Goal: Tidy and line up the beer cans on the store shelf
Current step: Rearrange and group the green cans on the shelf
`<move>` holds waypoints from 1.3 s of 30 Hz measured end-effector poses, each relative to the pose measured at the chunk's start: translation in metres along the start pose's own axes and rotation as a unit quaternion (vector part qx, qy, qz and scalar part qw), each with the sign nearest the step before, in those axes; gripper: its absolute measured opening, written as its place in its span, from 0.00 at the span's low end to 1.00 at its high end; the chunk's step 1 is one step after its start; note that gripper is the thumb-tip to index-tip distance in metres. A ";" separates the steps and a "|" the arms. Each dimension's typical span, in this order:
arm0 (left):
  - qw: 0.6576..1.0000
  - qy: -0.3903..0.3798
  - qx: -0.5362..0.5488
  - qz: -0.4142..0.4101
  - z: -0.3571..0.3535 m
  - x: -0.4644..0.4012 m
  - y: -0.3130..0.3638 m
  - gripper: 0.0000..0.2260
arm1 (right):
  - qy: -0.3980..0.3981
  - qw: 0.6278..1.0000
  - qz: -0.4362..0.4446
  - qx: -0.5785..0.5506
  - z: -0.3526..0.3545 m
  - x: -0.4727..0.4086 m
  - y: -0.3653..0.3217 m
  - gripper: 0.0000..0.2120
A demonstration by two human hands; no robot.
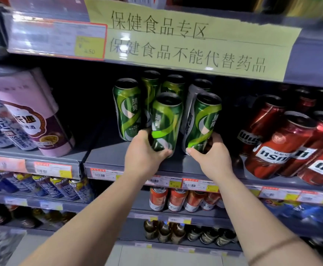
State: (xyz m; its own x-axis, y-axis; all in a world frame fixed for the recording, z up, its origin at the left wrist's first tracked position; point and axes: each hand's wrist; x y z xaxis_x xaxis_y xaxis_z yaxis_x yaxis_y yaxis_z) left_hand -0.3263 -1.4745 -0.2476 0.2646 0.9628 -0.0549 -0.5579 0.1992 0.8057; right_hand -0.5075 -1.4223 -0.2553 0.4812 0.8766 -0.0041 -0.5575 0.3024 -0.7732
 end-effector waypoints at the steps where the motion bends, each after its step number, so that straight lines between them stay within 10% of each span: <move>1: 1.000 -0.001 0.001 -0.001 -0.008 -0.008 0.004 0.23 | 0.002 1.000 0.003 0.003 -0.001 0.000 0.001 0.30; 10: 1.000 -0.006 -0.007 0.016 -0.028 -0.027 0.005 0.36 | -0.026 0.999 -0.024 -0.007 -0.002 -0.006 0.000 0.41; 14: 0.999 -0.040 0.019 0.010 -0.025 -0.026 0.003 0.30 | -0.012 0.997 -0.065 0.032 -0.007 -0.013 -0.001 0.50; 20: 0.999 -0.032 0.028 0.006 -0.027 -0.020 0.004 0.26 | -0.070 0.995 -0.022 -0.071 0.002 -0.012 0.009 0.36; 27: 0.999 -0.033 0.011 0.008 -0.026 -0.019 0.006 0.26 | -0.056 0.992 -0.109 -0.016 -0.010 -0.022 0.000 0.51; 34: 0.999 -0.033 0.021 0.005 -0.025 -0.020 0.006 0.27 | -0.008 0.994 -0.053 -0.094 -0.004 -0.011 0.005 0.30; 39: 0.999 -0.035 0.019 0.003 -0.026 -0.018 0.006 0.27 | -0.010 0.994 -0.106 -0.035 -0.015 -0.015 -0.004 0.47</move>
State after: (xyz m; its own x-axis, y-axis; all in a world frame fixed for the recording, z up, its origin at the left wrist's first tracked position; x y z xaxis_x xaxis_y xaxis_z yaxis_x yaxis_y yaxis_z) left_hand -0.3544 -1.4864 -0.2572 0.3166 0.9485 -0.0103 -0.5300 0.1859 0.8274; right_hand -0.5020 -1.4425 -0.2616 0.5693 0.8034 0.1745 -0.3962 0.4541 -0.7980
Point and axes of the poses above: each hand's wrist, its own x-axis away from the middle knuckle, its own z-axis out of the back of the hand, y = z × x, and after that the axes turned 8 degrees about -y, right-handed
